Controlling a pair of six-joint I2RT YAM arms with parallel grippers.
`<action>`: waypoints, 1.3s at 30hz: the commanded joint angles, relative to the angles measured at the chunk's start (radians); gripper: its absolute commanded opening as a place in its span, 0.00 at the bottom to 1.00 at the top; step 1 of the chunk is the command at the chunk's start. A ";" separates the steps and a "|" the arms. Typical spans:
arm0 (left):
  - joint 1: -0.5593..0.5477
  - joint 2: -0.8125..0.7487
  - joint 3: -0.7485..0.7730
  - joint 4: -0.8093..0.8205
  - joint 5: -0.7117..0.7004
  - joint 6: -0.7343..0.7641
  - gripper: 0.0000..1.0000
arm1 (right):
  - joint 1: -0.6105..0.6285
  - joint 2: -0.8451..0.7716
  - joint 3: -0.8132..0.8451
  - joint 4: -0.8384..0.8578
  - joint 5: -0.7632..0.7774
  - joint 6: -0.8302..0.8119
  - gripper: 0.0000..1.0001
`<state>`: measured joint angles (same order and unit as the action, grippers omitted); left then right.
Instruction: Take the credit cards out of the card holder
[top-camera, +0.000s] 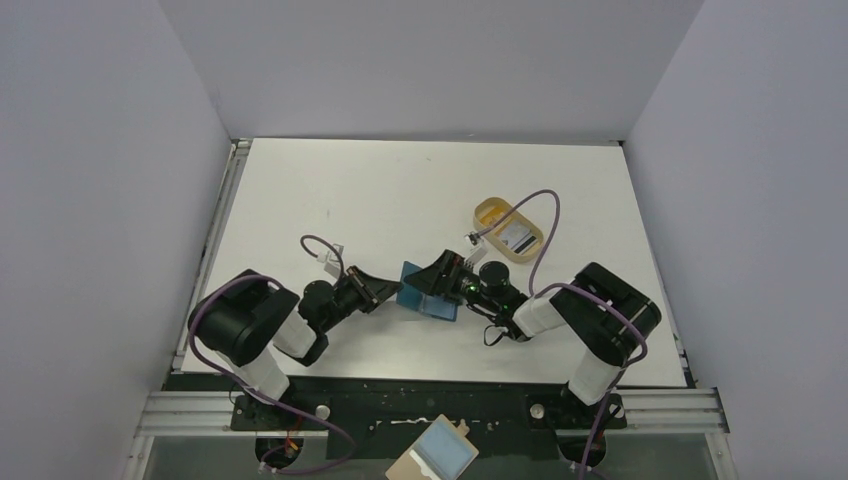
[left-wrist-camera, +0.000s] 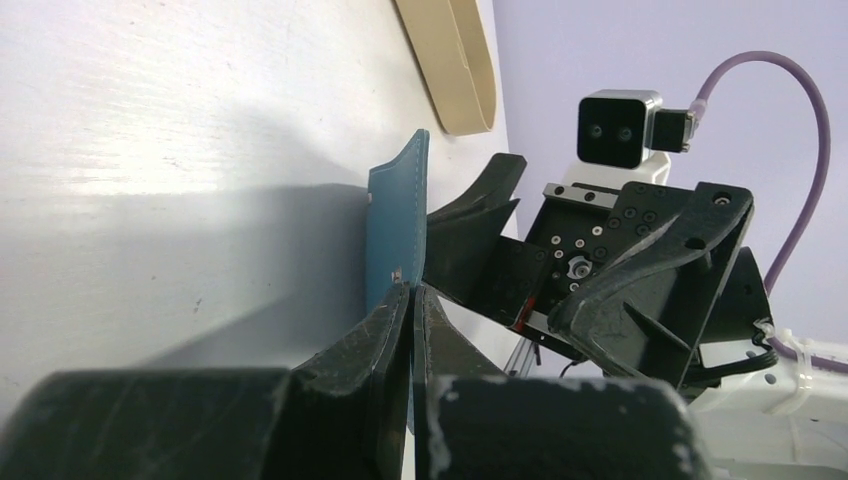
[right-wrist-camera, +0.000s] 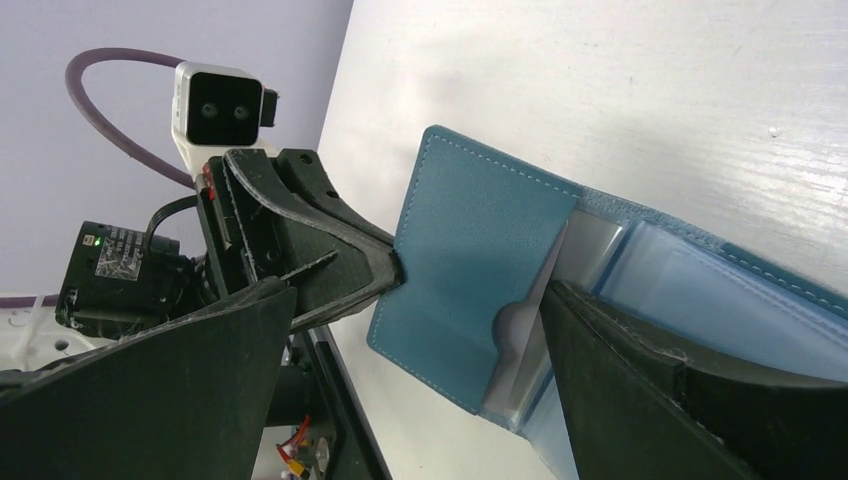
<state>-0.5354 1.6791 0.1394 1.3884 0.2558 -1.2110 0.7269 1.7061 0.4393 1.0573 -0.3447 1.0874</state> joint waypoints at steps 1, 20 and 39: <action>0.006 0.025 0.000 0.011 -0.001 0.021 0.00 | 0.026 -0.071 0.005 0.160 -0.078 0.016 0.99; 0.008 0.103 0.017 0.011 0.002 0.004 0.00 | 0.085 -0.044 0.075 0.041 -0.096 -0.063 0.95; 0.018 0.053 0.003 0.011 0.005 -0.003 0.00 | 0.126 0.052 0.167 -0.248 -0.035 -0.133 0.97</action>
<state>-0.5121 1.7672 0.1223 1.2964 0.2146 -1.2076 0.8150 1.7168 0.5724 0.7467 -0.3283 0.9497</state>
